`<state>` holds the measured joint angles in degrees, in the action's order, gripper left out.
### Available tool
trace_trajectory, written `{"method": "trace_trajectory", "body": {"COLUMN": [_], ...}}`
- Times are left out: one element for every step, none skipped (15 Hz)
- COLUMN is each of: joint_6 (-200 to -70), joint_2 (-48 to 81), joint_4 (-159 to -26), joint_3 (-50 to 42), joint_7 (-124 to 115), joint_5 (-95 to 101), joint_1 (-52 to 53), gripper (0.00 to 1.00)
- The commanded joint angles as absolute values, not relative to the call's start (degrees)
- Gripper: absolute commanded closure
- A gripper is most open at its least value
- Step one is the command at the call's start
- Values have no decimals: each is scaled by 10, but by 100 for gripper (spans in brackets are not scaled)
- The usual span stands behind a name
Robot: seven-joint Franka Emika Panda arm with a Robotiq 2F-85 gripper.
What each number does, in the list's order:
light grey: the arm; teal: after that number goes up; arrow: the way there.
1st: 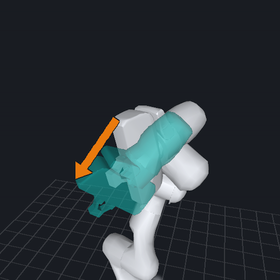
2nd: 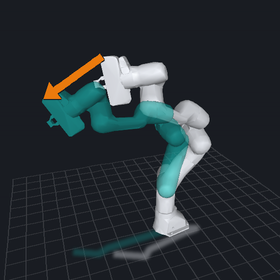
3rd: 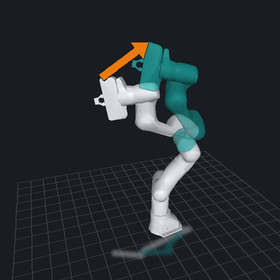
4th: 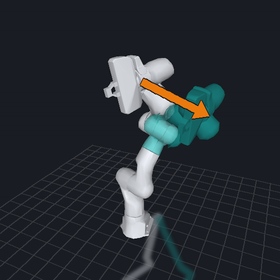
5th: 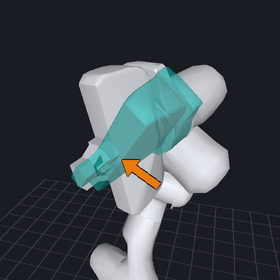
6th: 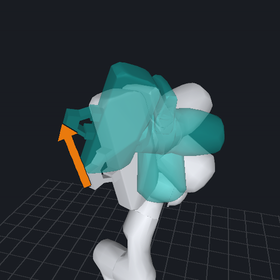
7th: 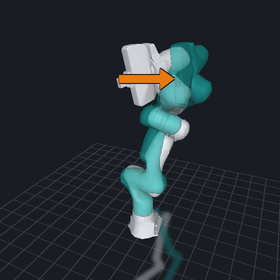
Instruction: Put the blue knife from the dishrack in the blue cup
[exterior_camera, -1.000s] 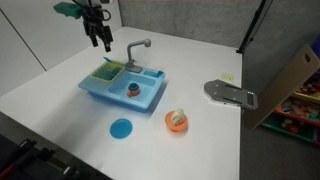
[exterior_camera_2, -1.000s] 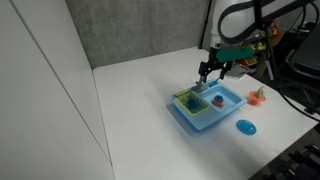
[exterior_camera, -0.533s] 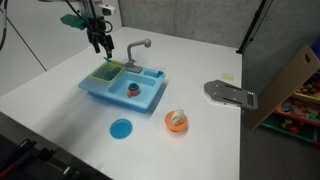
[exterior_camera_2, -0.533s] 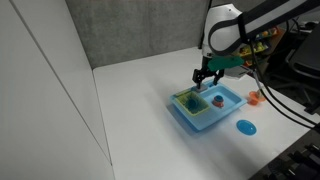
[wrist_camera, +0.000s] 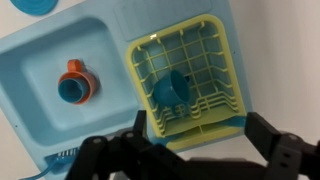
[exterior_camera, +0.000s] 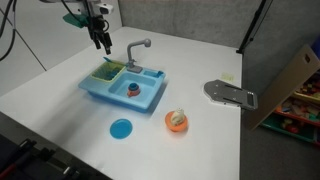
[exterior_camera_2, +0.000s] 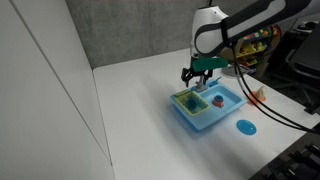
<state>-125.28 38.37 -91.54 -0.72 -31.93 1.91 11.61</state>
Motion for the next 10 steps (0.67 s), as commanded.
{"method": "trace_trajectory", "body": {"joint_6": [-1241,-1248,-1251,-1260,-1271,-1280,-1293,-1301,-1305,-1303], "joint_2": [423,430,436,441,445,449,452,455,456,454], "joint_4": [-854,-848,-842,-838,-836,-835,-837,-836,-837,-839], "joint_3": [-11,-9,-9,-10,-9,-9,-8,-9,-9,-7], "joint_7": [-352,-354,-357,-360,-360,-360,-359,-359,-359,-353], "joint_5": [-4,-10,-14,-19,-24,-26,-30,-32,-33,-37], "joint_1": [126,125,126,127,126,126,126,127,127,125], "gripper": [0,0,0,0,0,0,0,0,0,0]}}
